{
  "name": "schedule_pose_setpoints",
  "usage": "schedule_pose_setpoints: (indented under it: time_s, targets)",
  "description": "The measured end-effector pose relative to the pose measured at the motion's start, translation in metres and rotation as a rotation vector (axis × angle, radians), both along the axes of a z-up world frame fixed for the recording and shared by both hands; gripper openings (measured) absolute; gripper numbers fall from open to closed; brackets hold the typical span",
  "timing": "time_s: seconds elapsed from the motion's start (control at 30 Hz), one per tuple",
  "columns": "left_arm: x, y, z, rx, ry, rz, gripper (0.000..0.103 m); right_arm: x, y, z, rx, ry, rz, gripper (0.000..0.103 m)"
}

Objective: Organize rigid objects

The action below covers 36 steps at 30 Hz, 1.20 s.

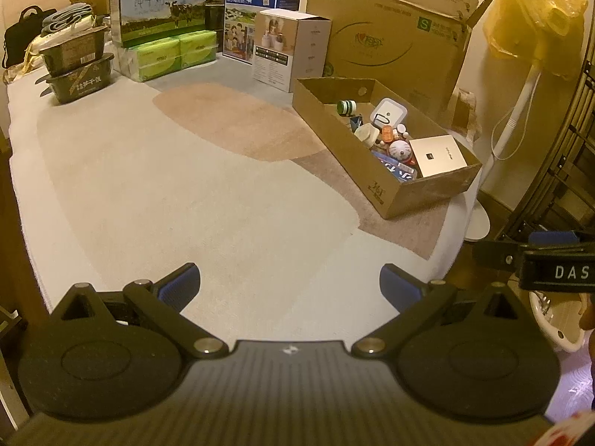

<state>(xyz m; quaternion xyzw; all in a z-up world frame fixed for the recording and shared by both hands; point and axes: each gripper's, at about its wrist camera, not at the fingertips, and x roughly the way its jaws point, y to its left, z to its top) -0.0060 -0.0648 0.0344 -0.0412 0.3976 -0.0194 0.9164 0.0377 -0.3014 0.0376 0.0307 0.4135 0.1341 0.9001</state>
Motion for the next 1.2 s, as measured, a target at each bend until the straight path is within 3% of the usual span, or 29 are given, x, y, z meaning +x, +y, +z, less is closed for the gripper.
schedule_pose_setpoints:
  time_s: [1.2]
  targets:
    - [-0.0025,0.003,-0.0019,-0.006,-0.014,-0.001,0.102,-0.0003,0.0039,-0.0046,0.012,0.006,0.007,0.094]
